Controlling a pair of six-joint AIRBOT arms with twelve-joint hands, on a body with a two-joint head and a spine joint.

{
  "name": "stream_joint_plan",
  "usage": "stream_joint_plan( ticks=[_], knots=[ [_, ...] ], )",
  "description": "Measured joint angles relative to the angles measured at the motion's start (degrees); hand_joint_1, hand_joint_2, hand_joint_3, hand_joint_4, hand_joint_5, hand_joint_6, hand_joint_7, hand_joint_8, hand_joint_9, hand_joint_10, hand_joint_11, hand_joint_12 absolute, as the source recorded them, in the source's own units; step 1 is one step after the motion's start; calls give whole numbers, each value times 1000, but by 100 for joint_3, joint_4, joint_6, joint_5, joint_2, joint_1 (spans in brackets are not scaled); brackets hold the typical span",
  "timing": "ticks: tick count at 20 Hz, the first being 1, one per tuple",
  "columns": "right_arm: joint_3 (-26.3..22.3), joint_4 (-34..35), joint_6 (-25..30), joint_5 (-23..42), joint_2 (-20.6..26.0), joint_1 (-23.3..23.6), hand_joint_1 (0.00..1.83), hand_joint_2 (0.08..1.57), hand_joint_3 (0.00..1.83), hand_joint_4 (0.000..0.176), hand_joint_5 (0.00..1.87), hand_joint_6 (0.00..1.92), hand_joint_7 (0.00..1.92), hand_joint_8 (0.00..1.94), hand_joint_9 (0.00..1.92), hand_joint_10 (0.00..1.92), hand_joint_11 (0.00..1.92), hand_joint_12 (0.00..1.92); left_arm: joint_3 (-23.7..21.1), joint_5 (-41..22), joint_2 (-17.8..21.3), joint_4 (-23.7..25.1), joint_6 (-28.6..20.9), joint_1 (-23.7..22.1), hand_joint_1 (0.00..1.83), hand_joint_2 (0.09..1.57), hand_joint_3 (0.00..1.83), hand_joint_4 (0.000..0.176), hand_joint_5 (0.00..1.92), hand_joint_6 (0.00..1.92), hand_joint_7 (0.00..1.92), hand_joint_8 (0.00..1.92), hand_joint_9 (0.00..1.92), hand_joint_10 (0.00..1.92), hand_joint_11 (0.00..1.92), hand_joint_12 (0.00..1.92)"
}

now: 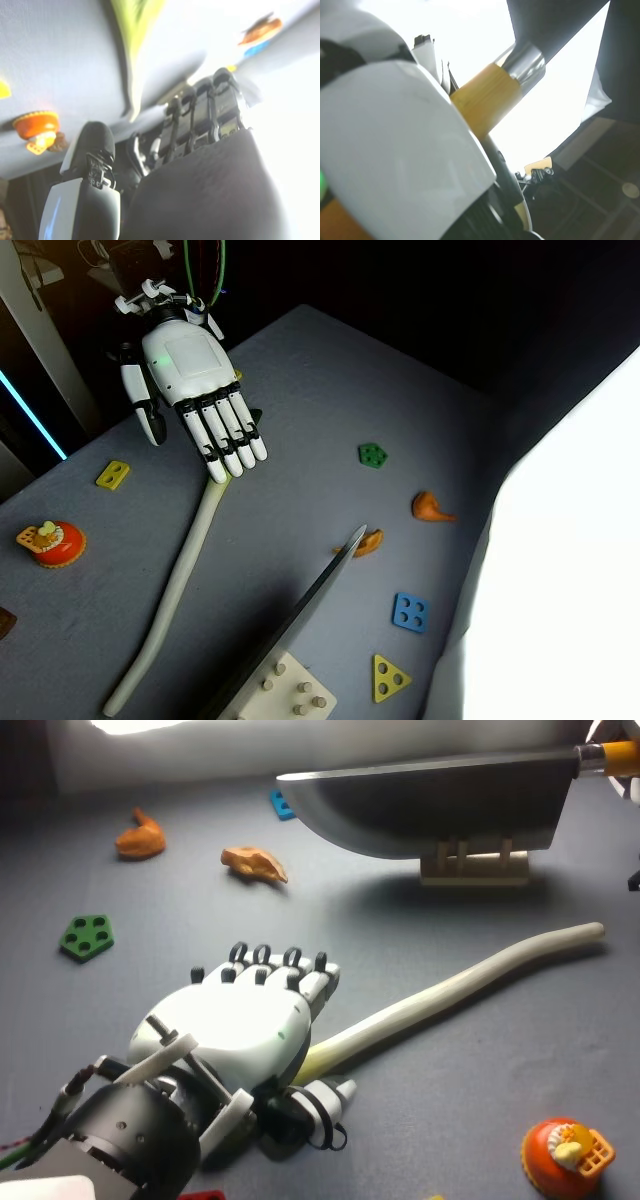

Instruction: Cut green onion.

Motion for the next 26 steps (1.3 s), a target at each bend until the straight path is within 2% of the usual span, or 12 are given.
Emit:
stream_joint_plan(
  ticks=[8,11,12,13,15,16,18,19,20,21,24,26],
  knots=[
    [39,9,39,79,-22,-131,1513,835,698,176,1270,1921,1506,1941,1590,1921,1653,1921,83,-125,175,105,44,-111,494,1347,0,0,73,4,57,1,54,8,2,3],
    [39,2,35,87,-22,-166,1407,845,742,176,1181,1921,1400,1941,1500,1921,1565,1921,96,-136,181,149,46,-131,478,1354,0,0,64,2,69,6,61,10,3,5],
    [39,0,33,85,-22,-166,1049,794,1047,0,793,1755,1180,1941,1266,1921,1320,1921,98,-155,181,190,48,-136,476,1356,0,0,75,5,71,3,71,10,21,23],
    [39,0,37,92,-22,-166,1031,830,984,0,756,1734,1102,1941,1187,1921,1244,1921,118,-186,181,186,46,-160,463,1357,0,0,80,0,73,2,84,1,3,122],
    [39,-7,33,90,-22,-166,1062,872,771,0,788,1540,908,1849,947,1921,963,1921,136,-197,208,271,46,-205,451,1359,1,0,78,1,57,1,61,1,0,80],
    [39,-7,33,92,-22,-166,1130,925,695,0,717,1511,831,1647,750,1919,748,1921,162,-199,212,273,48,-225,447,1359,1,0,73,0,52,0,56,0,0,72],
    [39,-39,33,96,-22,-166,1146,1109,305,0,715,1341,770,1551,573,1827,532,1921,160,-208,243,317,44,-249,482,1348,0,0,76,1,52,0,49,0,0,78],
    [39,-37,33,96,-22,-166,1142,1189,132,0,710,1327,772,1497,532,1740,462,1921,160,-210,243,326,48,-249,487,1349,0,0,80,3,54,2,50,1,0,78],
    [39,-37,31,105,-22,-166,1036,1218,54,0,732,1359,632,1337,472,1640,377,1921,160,-227,243,328,48,-254,474,1360,1,0,83,3,57,2,51,2,0,77],
    [39,-39,31,94,-20,-166,1014,1146,3,0,502,1175,491,1254,385,1609,312,1921,160,-234,243,326,48,-254,441,1370,6,0,82,2,57,2,52,2,0,70],
    [39,-232,247,46,42,-177,987,1119,0,0,320,797,363,950,255,1478,163,1906,160,-236,254,330,46,-254,458,1363,1,0,72,2,51,1,48,0,0,31],
    [37,-442,507,42,98,-177,893,1098,0,0,216,498,336,455,169,1057,6,1661,160,-236,256,330,48,-254,487,1351,0,0,74,4,45,3,47,0,0,19]
  ],
)
